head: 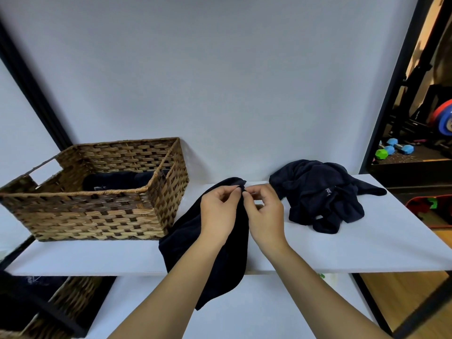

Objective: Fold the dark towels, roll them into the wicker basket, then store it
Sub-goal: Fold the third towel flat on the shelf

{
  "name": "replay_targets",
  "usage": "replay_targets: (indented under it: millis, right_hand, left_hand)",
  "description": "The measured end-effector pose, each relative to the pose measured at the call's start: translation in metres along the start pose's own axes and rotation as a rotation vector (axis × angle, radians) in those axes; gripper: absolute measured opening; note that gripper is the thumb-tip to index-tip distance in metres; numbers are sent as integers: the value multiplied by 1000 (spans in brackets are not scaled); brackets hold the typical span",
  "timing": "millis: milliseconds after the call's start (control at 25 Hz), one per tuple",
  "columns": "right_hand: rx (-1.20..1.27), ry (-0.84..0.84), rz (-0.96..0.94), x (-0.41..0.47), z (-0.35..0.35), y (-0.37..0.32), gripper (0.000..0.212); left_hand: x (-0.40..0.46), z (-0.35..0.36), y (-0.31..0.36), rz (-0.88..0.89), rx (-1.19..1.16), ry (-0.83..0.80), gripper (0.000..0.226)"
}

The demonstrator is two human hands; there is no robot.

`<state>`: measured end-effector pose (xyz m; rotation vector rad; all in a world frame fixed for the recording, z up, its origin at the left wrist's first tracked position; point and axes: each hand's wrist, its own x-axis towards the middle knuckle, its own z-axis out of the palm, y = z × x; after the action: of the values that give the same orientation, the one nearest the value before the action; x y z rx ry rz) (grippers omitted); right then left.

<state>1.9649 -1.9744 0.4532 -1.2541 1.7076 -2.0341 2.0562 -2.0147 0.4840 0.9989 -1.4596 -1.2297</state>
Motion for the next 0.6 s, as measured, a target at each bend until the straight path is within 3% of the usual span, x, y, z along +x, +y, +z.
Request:
replay_targets:
  millis: [360, 600]
  right_hand:
    - [49, -26, 44, 1, -5, -2, 16]
    - [96, -130, 112, 9, -8, -3, 25]
  left_hand:
    - [2, -7, -1, 42, -23, -117, 17]
    - [16, -16, 7, 28, 63, -312, 29]
